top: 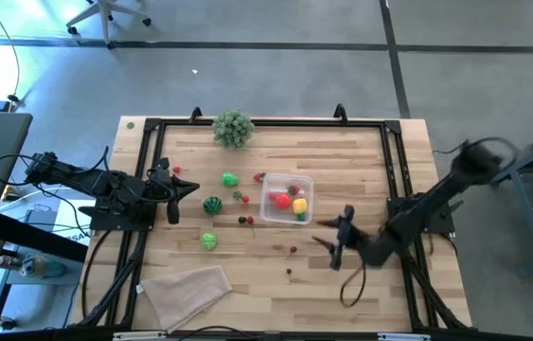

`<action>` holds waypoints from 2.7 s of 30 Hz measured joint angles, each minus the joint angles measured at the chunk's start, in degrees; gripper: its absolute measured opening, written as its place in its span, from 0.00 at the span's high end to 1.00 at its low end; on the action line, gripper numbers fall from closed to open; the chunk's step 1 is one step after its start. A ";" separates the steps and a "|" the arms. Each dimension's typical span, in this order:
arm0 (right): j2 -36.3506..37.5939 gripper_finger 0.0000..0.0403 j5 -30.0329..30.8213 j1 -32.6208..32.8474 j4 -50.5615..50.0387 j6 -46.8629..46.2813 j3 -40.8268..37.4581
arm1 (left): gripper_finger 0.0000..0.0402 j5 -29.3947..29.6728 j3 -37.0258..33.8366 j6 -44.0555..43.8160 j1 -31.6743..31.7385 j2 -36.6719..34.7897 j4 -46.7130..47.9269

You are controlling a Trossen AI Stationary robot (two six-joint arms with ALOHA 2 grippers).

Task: Pick and placing Produce into tupperware
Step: Put the bottom red cherry into the transparent bin

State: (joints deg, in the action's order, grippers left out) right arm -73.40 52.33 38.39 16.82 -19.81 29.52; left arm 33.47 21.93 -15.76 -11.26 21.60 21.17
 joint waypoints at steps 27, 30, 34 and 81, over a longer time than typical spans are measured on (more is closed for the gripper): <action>-11.94 0.51 -36.58 -13.10 12.30 -3.28 -4.07 | 1.00 0.00 0.00 -0.01 -0.01 0.00 0.00; -14.93 0.51 -34.20 -11.43 13.58 -7.50 -4.07 | 1.00 0.01 0.00 0.00 0.01 0.00 0.00; -18.86 0.51 -29.49 -9.74 16.34 -9.77 -4.07 | 1.00 0.00 0.00 0.01 0.01 -0.01 0.02; -32.46 0.62 -24.85 -9.27 12.48 -2.12 6.09 | 1.00 0.01 0.00 0.00 0.00 -0.02 0.00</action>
State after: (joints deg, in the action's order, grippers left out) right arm -105.86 27.48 29.12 29.30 -21.93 35.62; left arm 33.48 21.93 -15.76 -11.26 21.58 21.17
